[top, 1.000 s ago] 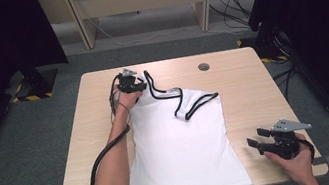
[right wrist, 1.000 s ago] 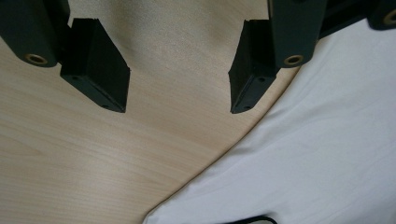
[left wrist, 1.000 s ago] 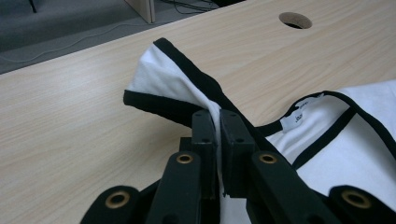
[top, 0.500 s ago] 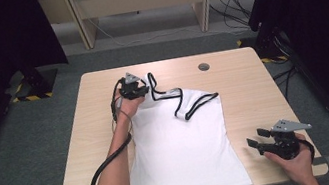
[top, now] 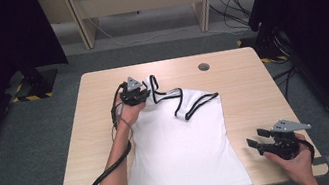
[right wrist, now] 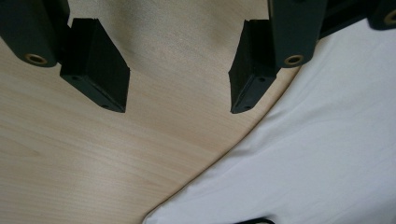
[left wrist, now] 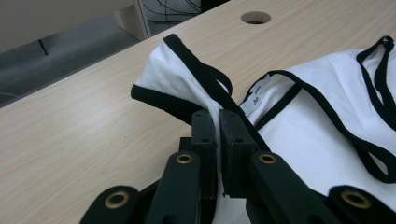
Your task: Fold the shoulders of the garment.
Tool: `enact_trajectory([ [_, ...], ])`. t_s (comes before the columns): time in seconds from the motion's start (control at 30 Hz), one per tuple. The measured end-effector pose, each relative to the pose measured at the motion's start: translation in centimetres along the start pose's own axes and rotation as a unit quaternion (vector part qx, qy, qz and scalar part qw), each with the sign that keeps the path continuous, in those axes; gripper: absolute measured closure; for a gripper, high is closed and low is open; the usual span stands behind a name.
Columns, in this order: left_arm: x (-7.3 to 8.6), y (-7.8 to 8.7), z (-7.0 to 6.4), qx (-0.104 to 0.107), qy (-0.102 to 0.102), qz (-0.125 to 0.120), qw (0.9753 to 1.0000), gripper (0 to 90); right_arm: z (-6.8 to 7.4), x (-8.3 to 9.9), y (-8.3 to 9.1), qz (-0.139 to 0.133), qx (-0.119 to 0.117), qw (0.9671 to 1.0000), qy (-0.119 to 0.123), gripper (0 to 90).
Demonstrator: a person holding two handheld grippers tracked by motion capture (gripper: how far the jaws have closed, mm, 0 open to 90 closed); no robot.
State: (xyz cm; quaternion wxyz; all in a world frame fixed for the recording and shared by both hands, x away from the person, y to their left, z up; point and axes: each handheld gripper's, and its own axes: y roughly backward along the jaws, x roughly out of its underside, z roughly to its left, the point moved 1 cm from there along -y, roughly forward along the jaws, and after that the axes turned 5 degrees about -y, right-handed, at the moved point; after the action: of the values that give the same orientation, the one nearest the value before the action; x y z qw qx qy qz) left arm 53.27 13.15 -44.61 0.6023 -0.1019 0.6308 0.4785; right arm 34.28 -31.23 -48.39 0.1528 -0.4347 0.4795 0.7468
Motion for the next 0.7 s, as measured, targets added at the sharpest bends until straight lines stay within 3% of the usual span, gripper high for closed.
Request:
enact_trajectory([
  [0.1,0.0,0.0,0.0,0.0,0.0,0.0,1.0,85.0,0.0,0.0,0.0,-0.001,0.0,1.0,0.0,38.3],
  [0.3,0.9,0.7,-1.6,-0.003,-0.027,0.003,0.9996,84.7,0.0,0.0,0.0,-0.001,0.0,1.0,0.0,38.3],
  [0.47,1.3,1.0,-2.1,0.0,-0.036,0.006,0.9993,84.3,0.0,0.0,0.0,0.0,0.0,1.0,0.001,38.3],
  [0.57,2.7,1.1,-2.9,0.024,-0.045,0.02,0.9985,83.5,0.0,0.0,0.0,0.0,0.0,1.0,0.001,38.3],
  [0.7,3.3,1.3,-3.0,0.035,-0.043,0.025,0.9981,82.1,0.0,0.0,0.0,0.0,0.0,1.0,0.001,38.3],
])
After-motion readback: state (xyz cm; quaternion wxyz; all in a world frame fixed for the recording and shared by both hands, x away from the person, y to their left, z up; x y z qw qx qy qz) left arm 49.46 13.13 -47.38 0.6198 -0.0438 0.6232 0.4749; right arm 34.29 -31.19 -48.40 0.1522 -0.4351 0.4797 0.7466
